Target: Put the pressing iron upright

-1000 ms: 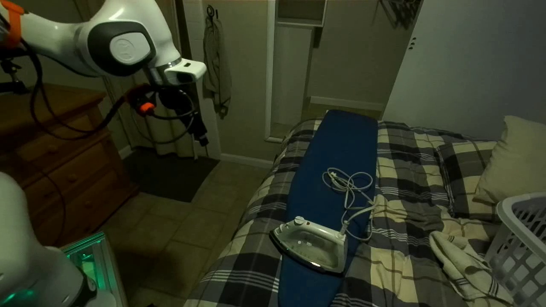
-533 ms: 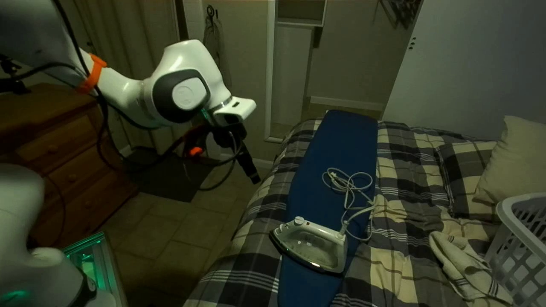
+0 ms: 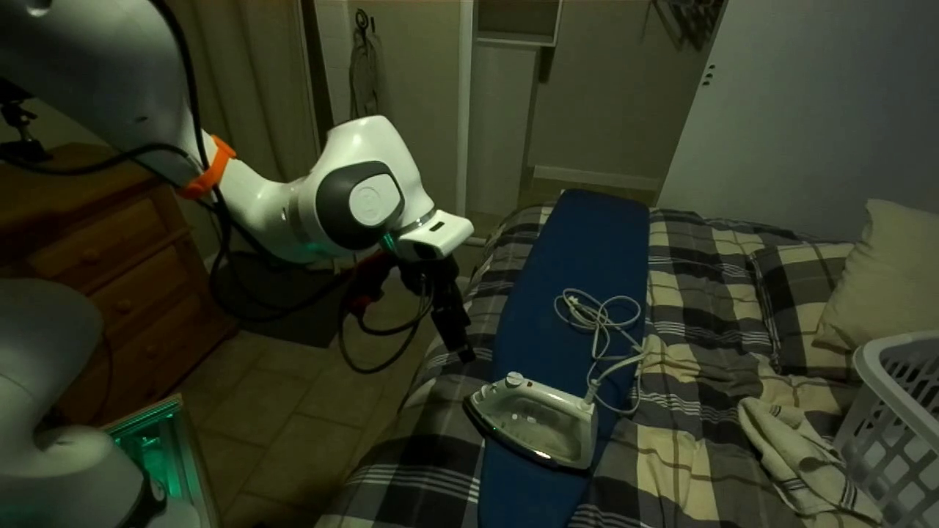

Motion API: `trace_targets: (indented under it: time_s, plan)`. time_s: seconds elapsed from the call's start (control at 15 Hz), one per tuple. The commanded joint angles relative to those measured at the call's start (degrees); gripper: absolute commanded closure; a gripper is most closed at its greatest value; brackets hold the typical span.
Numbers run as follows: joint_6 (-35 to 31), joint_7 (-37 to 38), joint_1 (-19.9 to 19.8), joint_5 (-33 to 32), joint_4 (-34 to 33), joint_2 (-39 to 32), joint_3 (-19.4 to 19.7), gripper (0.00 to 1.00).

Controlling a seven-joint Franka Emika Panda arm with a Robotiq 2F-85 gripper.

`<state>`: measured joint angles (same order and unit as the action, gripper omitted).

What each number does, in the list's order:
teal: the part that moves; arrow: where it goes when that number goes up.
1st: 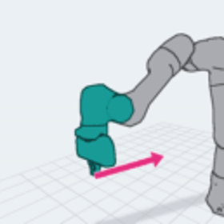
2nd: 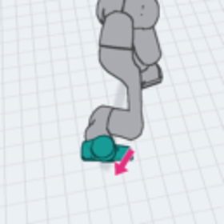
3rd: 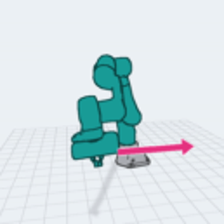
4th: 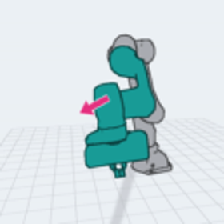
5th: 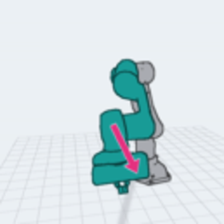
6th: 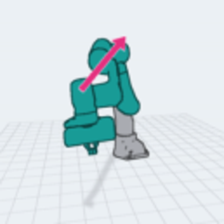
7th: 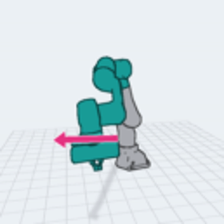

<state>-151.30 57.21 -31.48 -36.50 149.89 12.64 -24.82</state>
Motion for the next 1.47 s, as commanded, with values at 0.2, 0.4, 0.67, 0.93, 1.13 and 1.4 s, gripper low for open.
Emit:
trace_targets:
  time_s: [0.2, 0.4, 0.67, 0.93, 1.13, 1.4]
  plan:
    - [0.7, 8.5, -3.4, -7.5, -2.1, -2.8, -2.1, 0.00]
    - [2.0, 18.1, -7.0, -17.7, -5.1, -7.7, -3.7, 0.00]
    - [0.9, 24.9, -8.1, -27.9, -10.0, -16.0, -2.7, 0.00]
    - [0.1, 28.7, -7.4, -33.9, -15.3, -23.7, -1.1, 0.00]
    - [1.1, 29.3, -6.6, -34.9, -18.8, -28.5, -0.8, 0.00]
    - [-1.6, 26.8, 4.4, -30.3, -21.7, -31.7, 10.1, 0.00]
